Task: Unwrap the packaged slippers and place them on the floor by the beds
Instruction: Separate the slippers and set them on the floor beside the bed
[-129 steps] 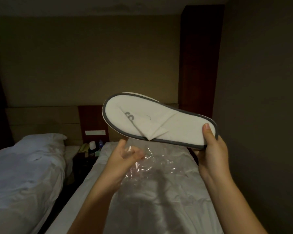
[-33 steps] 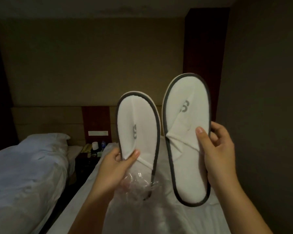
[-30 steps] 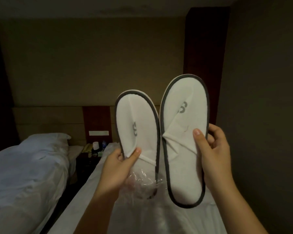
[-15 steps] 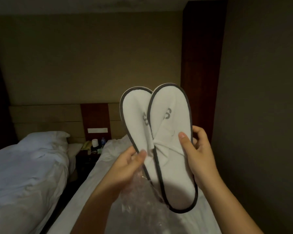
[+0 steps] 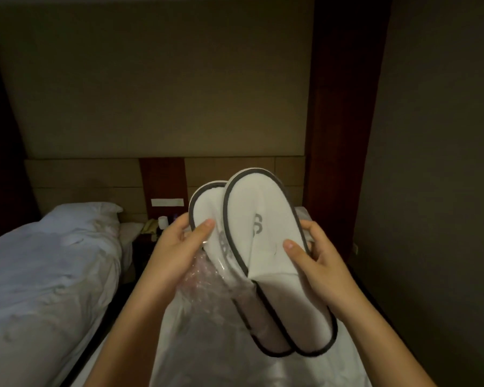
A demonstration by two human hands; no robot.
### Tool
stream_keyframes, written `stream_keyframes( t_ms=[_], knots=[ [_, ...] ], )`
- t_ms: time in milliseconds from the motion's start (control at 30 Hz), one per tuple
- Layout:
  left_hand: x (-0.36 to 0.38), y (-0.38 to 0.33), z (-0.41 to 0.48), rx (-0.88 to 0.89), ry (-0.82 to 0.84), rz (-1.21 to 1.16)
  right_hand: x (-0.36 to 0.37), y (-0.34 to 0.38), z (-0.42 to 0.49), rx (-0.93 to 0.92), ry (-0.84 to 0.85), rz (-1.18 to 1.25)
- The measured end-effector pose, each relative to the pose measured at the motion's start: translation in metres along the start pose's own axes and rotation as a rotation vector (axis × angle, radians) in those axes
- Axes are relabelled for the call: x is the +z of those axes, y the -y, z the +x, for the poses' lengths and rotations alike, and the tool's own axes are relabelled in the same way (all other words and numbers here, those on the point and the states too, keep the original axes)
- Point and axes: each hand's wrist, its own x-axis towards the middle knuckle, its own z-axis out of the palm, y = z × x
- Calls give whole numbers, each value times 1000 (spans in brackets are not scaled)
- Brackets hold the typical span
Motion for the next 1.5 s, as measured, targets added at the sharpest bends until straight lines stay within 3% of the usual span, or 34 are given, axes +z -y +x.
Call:
stream_keyframes(
  t_ms=[100,200,533,833,1000,1233,1367,1500],
  knots=[
    [-2,5,1,1,-95,-1,-4,-2,5,-70,-125,40],
    [-4,7,3,-8,-141,24,-12,5,10,-63,-169,252],
    [20,7,2,-71,-1,-15,-14,1,-4,110,-92,188],
    [33,9,10,-123,73,-94,-51,7,-8,138,-188,263],
    [48,9,10,-38,57,-46,-48,10,-14,131,-161,277],
    [76,3,3,1,215,-126,-38,22,-23,80,-92,322],
    [74,1,-1,65,197,-126,-45,25,-28,46,-173,295],
    [74,-3,-8,210,387,14,-46,24,-31,27,-222,242]
  ],
)
